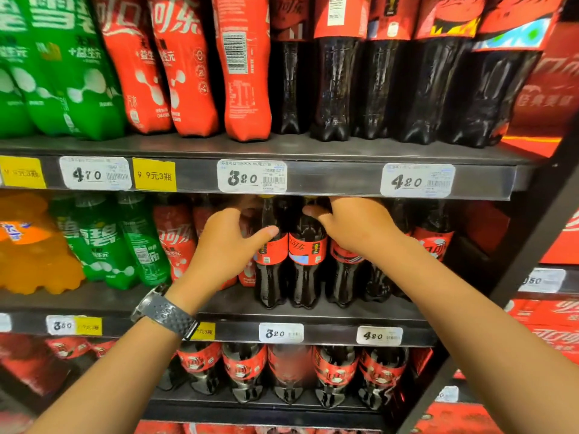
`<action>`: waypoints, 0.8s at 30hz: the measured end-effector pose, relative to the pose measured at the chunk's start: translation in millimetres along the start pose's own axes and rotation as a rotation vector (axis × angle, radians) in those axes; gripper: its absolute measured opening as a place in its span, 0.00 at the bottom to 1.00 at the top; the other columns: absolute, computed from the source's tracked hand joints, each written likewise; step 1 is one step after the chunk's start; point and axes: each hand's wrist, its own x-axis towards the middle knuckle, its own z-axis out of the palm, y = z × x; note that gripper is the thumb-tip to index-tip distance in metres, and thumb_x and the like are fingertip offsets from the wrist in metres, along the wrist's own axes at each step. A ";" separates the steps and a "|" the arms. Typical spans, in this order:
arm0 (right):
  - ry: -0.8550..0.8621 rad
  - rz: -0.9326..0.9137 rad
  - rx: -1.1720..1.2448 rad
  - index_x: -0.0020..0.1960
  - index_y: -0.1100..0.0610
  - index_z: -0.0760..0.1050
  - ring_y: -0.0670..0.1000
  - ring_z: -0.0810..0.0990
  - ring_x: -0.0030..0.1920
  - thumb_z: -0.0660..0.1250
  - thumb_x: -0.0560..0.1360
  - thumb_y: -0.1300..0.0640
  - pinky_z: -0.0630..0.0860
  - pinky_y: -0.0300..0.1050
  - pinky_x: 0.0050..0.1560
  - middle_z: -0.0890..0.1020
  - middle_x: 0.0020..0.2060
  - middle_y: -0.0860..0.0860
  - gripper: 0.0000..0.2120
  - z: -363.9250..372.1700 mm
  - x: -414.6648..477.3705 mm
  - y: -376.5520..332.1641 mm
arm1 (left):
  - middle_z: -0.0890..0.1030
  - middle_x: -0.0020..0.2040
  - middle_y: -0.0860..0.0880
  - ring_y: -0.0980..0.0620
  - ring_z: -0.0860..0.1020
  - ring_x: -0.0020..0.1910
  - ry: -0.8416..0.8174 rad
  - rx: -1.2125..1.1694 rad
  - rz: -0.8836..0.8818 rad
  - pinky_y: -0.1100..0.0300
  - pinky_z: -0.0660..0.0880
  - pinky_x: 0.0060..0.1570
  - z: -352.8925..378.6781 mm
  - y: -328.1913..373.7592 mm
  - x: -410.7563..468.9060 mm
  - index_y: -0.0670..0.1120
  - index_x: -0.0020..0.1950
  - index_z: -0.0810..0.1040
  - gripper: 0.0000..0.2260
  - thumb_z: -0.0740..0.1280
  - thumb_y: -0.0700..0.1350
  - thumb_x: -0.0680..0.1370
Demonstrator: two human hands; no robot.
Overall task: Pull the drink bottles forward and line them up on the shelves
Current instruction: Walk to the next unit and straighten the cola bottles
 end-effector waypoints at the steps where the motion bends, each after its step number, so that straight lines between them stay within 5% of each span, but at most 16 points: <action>1: 0.022 -0.025 -0.030 0.60 0.54 0.73 0.57 0.75 0.43 0.60 0.78 0.44 0.64 0.44 0.39 0.80 0.45 0.55 0.17 0.1 -1.8 -0.5 | 0.76 0.35 0.45 0.50 0.73 0.37 0.019 -0.031 -0.005 0.53 0.69 0.35 4.7 -0.9 -3.0 0.40 0.40 0.74 0.20 0.72 0.58 0.70; 3: 0.117 -0.090 -0.121 0.57 0.55 0.74 0.60 0.78 0.46 0.61 0.78 0.45 0.64 0.44 0.38 0.81 0.47 0.56 0.16 2.1 -9.6 -0.9 | 0.76 0.45 0.46 0.50 0.74 0.47 0.045 -0.098 0.018 0.54 0.72 0.46 13.5 -4.0 -10.6 0.42 0.51 0.75 0.21 0.71 0.57 0.70; 6: 0.348 -0.138 -0.227 0.52 0.56 0.75 0.58 0.77 0.44 0.65 0.75 0.46 0.68 0.48 0.43 0.79 0.42 0.54 0.14 15.1 -37.9 6.5 | 0.70 0.51 0.53 0.59 0.73 0.49 0.129 -0.253 0.075 0.67 0.71 0.48 26.9 -16.1 -32.8 0.48 0.58 0.71 0.24 0.75 0.53 0.68; 9: 0.404 -0.038 0.056 0.60 0.55 0.71 0.51 0.72 0.56 0.66 0.75 0.46 0.68 0.46 0.58 0.74 0.54 0.49 0.19 52.4 -86.7 8.2 | 0.71 0.53 0.54 0.59 0.74 0.51 0.138 -0.369 -0.027 0.65 0.74 0.50 51.2 -39.8 -64.8 0.50 0.62 0.69 0.29 0.78 0.45 0.66; 11: 0.256 0.222 0.238 0.60 0.51 0.68 0.47 0.76 0.49 0.66 0.71 0.37 0.70 0.41 0.46 0.73 0.48 0.43 0.24 79.7 -109.9 3.3 | 0.73 0.53 0.54 0.59 0.74 0.51 0.058 -0.344 -0.146 0.61 0.75 0.52 68.6 -50.9 -79.6 0.51 0.62 0.69 0.28 0.78 0.44 0.67; 13: 0.114 0.387 0.153 0.60 0.50 0.67 0.48 0.79 0.39 0.61 0.68 0.29 0.71 0.42 0.35 0.76 0.39 0.43 0.31 101.0 -116.2 -0.9 | 0.74 0.55 0.55 0.59 0.74 0.52 0.004 -0.324 -0.221 0.66 0.73 0.52 82.2 -58.1 -86.3 0.49 0.66 0.69 0.28 0.76 0.45 0.69; 16: 0.140 0.357 -0.081 0.54 0.54 0.70 0.51 0.79 0.29 0.58 0.68 0.26 0.68 0.43 0.27 0.77 0.28 0.47 0.32 116.4 -105.4 -1.9 | 0.72 0.52 0.59 0.62 0.73 0.50 0.016 -0.315 -0.231 0.71 0.69 0.46 91.5 -57.9 -87.4 0.52 0.65 0.70 0.27 0.75 0.48 0.70; 19: 0.072 0.395 -0.118 0.54 0.54 0.68 0.53 0.81 0.32 0.58 0.71 0.29 0.66 0.44 0.28 0.79 0.30 0.48 0.29 120.4 -95.2 -3.8 | 0.69 0.48 0.59 0.64 0.71 0.47 0.031 -0.283 -0.191 0.69 0.71 0.45 95.5 -53.3 -89.1 0.59 0.58 0.68 0.24 0.76 0.51 0.68; 22: 0.082 0.380 -0.137 0.57 0.55 0.73 0.53 0.80 0.31 0.65 0.72 0.37 0.62 0.42 0.26 0.79 0.29 0.49 0.24 122.3 -96.4 -2.8 | 0.68 0.51 0.61 0.64 0.71 0.50 0.017 -0.289 -0.147 0.71 0.70 0.47 94.8 -58.3 -90.6 0.61 0.61 0.67 0.25 0.75 0.51 0.69; 24: 0.114 0.354 -0.186 0.51 0.57 0.78 0.55 0.79 0.26 0.71 0.69 0.40 0.60 0.41 0.24 0.78 0.25 0.50 0.22 122.4 -100.8 -3.1 | 0.69 0.53 0.62 0.63 0.71 0.52 0.003 -0.297 -0.114 0.71 0.70 0.48 93.5 -64.5 -90.6 0.59 0.64 0.68 0.25 0.73 0.50 0.70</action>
